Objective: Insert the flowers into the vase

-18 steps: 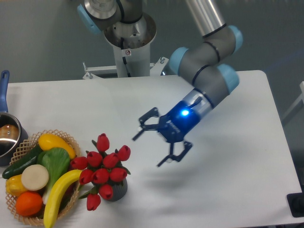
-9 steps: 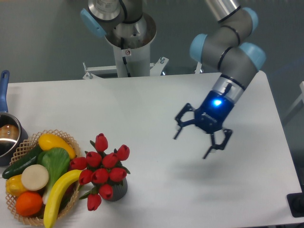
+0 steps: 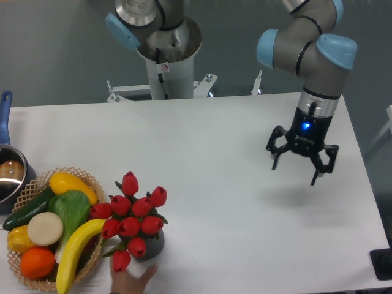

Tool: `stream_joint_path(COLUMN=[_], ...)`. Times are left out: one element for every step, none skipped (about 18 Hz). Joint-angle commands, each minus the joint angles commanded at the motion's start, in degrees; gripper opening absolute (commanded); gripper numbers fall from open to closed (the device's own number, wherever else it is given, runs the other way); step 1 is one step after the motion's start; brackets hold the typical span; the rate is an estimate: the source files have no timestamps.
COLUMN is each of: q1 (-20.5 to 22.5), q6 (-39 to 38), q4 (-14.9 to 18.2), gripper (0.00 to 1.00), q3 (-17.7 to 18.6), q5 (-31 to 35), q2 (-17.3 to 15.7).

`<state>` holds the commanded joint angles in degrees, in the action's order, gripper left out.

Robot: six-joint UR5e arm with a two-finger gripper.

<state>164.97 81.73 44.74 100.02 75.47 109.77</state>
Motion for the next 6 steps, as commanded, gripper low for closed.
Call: stream_joint_path(q1=[0.09, 0.17, 0.26, 0.26, 0.26, 0.44], q6=[0.79, 1.58, 2.29, 2.47, 2.47, 2.47], q4=[0.09, 0.09, 0.17, 0.35, 0.44, 0.44], gripper=[1.00, 1.00, 1.00, 1.00, 1.00, 1.00], q3=[-0.17, -0.18, -0.26, -0.44, -0.70, -0.70], q5=[2.90, 5.10, 6.78, 8.19, 9.07, 9.60], q2=[0.26, 0.44, 0.88, 1.40, 1.67, 2.11])
